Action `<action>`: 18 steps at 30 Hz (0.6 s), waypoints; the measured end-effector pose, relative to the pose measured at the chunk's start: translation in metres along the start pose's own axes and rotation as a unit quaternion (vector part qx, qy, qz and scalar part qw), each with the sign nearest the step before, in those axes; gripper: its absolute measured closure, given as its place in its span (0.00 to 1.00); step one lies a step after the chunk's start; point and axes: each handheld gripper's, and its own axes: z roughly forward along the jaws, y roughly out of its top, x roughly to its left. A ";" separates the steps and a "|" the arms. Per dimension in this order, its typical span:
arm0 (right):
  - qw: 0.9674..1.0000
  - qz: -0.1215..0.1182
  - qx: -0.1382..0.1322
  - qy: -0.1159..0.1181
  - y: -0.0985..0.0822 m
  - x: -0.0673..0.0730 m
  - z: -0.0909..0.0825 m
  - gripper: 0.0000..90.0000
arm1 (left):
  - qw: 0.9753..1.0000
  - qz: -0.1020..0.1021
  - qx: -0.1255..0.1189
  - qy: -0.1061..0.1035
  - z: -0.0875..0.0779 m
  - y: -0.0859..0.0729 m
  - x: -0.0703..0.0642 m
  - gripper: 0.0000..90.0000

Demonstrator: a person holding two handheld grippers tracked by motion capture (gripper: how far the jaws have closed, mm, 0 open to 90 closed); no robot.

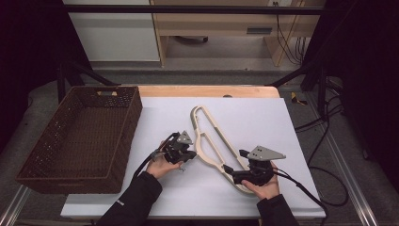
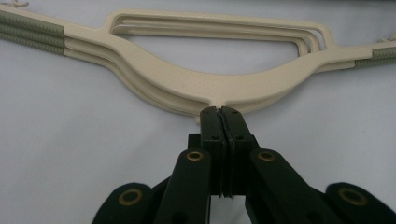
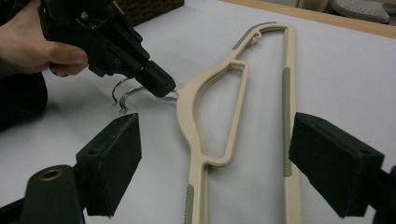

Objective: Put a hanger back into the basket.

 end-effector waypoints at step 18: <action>1.000 -0.023 0.001 0.004 0.027 0.008 0.025 0.23 | 1.000 0.004 0.004 0.019 -0.023 0.022 -0.014 0.98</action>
